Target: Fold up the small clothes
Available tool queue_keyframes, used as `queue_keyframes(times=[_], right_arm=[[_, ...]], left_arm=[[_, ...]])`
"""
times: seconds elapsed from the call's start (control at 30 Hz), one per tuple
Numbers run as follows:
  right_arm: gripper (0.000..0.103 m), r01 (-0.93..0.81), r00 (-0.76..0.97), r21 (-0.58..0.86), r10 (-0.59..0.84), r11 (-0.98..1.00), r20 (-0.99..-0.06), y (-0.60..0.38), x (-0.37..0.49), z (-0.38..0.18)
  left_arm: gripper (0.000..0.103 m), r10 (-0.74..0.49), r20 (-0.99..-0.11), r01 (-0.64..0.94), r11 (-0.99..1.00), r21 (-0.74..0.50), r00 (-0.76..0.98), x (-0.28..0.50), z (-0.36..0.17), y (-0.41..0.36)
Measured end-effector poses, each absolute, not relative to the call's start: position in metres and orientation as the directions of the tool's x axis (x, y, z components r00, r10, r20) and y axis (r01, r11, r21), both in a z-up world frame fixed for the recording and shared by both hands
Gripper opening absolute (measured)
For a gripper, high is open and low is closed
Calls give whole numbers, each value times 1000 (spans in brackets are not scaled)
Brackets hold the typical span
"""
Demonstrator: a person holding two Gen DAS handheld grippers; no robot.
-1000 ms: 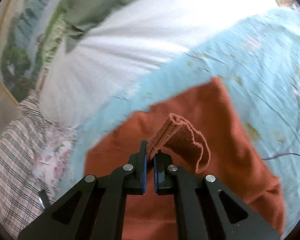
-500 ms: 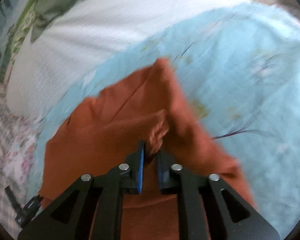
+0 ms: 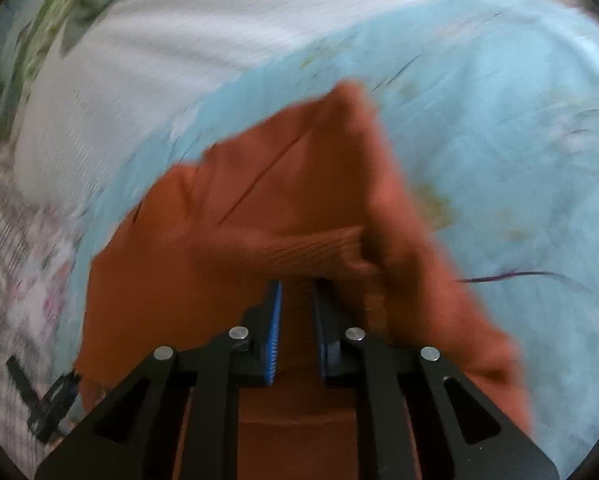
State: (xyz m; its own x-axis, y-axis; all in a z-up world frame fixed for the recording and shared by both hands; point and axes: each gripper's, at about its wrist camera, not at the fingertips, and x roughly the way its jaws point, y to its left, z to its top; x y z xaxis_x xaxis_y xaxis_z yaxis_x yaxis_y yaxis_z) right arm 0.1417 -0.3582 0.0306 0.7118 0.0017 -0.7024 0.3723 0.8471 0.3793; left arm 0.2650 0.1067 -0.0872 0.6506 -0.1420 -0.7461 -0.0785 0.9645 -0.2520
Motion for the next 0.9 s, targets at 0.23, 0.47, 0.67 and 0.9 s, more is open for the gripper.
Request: queue_keyframes(times=[0.23,0.47,0.67,0.9], right_arm=[[54,269,748,412,80,871,-658,-369,78,64],[54,255,686,397,124,882,-717,-376,17,47],[54,195,625,473,262,859,-735,-376,-24,24],[55,-10,583,575,472,818,-662,-337,-81,9]], left_arm=[[52,-200,-750,-43,956,-291,630,233,-73,115],[60,-318,-763,109,943,-313,563,175,-70,126],[62,-404,-780,209,915,-345,478,131,-82,134],[64,-443,-776,300,893,-337,449,72,-86,151]])
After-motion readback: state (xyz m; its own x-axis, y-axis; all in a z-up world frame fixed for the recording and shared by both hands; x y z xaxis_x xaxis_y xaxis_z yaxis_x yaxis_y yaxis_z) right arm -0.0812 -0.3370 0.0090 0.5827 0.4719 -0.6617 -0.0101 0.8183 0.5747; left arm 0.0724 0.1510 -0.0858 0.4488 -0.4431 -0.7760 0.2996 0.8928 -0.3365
